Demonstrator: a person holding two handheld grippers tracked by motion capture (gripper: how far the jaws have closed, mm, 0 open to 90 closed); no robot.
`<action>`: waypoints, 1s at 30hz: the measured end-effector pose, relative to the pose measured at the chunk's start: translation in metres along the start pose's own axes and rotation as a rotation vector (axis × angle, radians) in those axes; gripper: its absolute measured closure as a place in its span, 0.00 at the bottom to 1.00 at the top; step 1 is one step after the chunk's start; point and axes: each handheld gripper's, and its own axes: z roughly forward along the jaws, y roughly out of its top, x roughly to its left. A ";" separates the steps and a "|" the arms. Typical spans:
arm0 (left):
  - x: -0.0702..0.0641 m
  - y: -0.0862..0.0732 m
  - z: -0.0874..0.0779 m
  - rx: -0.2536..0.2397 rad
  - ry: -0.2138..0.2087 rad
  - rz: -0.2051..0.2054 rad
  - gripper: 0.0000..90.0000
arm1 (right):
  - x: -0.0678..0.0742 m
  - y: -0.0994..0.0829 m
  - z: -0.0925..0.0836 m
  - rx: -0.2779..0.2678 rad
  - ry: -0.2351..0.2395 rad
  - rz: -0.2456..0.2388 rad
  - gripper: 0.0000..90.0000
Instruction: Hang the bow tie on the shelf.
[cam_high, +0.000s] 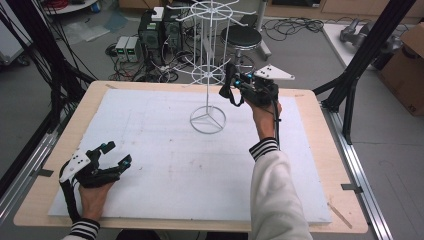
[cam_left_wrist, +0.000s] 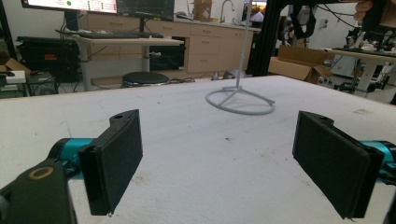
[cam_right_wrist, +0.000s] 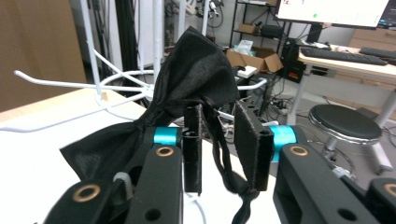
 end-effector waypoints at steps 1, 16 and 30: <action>0.000 0.000 0.000 0.000 0.000 0.000 0.18 | 0.000 0.000 0.000 0.013 -0.008 -0.004 0.77; 0.000 0.000 0.000 0.000 0.000 0.000 0.18 | -0.007 -0.002 -0.005 0.039 -0.013 0.003 0.73; 0.000 0.000 0.000 -0.005 -0.002 0.000 0.18 | -0.008 -0.018 0.002 0.114 -0.008 -0.001 0.68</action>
